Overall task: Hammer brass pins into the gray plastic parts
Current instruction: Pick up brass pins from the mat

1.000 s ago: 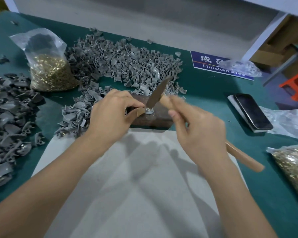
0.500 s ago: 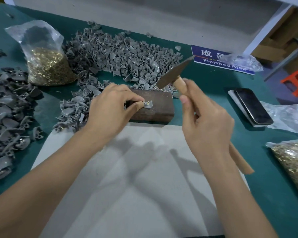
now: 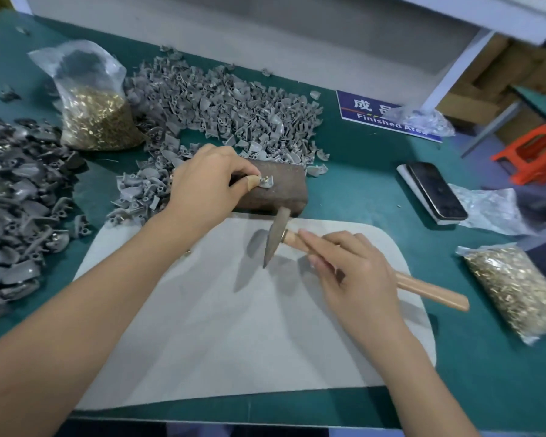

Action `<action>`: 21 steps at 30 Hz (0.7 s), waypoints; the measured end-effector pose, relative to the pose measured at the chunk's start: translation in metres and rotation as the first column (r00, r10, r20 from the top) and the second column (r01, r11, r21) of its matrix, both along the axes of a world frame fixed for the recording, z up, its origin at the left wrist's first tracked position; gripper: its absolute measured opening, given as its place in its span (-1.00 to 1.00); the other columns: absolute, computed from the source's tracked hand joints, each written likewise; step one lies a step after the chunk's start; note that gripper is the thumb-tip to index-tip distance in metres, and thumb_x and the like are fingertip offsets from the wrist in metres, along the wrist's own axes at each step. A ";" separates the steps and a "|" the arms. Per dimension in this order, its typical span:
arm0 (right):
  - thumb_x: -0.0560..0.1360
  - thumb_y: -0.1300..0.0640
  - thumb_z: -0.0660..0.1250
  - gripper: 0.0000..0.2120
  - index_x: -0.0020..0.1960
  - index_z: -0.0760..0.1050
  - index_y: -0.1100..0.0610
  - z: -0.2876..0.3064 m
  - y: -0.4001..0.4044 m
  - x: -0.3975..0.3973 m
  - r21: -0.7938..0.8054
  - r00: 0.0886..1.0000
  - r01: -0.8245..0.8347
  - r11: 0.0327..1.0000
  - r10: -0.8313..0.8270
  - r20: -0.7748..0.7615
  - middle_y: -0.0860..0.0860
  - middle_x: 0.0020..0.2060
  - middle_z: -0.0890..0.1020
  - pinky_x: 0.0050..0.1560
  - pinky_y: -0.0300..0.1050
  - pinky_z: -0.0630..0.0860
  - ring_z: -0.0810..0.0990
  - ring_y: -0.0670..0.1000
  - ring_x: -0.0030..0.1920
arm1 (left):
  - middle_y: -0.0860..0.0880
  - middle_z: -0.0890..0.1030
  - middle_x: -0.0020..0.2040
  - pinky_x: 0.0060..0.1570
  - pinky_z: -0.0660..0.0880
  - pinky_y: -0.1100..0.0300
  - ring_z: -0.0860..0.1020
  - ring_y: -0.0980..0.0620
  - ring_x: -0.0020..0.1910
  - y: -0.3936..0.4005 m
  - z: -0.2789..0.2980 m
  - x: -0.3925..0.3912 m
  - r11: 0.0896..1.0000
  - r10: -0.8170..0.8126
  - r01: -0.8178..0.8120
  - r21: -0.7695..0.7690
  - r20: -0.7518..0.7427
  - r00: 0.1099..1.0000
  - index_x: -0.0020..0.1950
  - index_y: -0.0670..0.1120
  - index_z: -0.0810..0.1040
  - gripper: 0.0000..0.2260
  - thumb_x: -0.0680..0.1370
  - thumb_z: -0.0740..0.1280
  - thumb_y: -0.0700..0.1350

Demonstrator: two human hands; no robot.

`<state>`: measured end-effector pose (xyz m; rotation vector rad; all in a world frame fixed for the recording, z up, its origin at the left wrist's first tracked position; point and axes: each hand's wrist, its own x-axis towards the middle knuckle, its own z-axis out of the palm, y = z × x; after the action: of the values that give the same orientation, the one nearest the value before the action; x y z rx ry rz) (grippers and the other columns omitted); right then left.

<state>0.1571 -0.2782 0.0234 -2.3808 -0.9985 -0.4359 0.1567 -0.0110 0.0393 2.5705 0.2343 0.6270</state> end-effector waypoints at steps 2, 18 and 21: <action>0.54 0.20 0.47 -0.67 0.26 0.67 -0.06 -0.007 0.000 -0.003 -0.053 0.999 0.009 0.999 -0.011 -0.041 -0.08 -0.06 0.65 -0.07 0.09 0.48 0.54 0.12 -0.08 | 0.13 0.57 -0.03 -0.09 0.39 0.07 0.49 -0.04 0.12 -0.003 0.003 0.000 1.000 0.013 -0.012 0.020 -0.026 1.000 0.04 0.19 0.69 -0.90 0.61 0.38 0.10; 0.55 0.25 0.44 -0.82 0.10 0.67 0.04 0.037 0.164 -0.046 0.405 0.810 -0.232 0.884 0.406 -0.423 -0.13 -0.21 0.68 -0.14 -0.23 0.53 0.67 -0.07 -0.17 | 0.22 0.57 -0.03 0.05 0.42 0.20 0.47 0.13 0.10 0.025 0.013 -0.166 0.944 0.227 -0.188 -0.273 0.120 0.967 0.02 0.14 0.66 -0.94 0.57 0.42 0.00; 0.55 0.25 0.42 -0.78 0.06 0.63 -0.06 0.035 0.210 -0.064 0.377 0.762 -0.344 0.860 0.491 -0.422 -0.14 -0.21 0.67 -0.14 -0.31 0.51 0.65 -0.12 -0.16 | 0.12 0.62 0.02 0.18 0.41 0.17 0.51 0.05 0.14 0.055 0.009 -0.195 0.927 0.339 -0.315 -0.203 0.096 0.936 0.06 0.03 0.69 -0.90 0.57 0.44 -0.04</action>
<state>0.0927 -0.0684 0.0586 -1.7893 -1.0889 0.2108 -0.0384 0.0442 0.0487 2.3174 0.6569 0.8472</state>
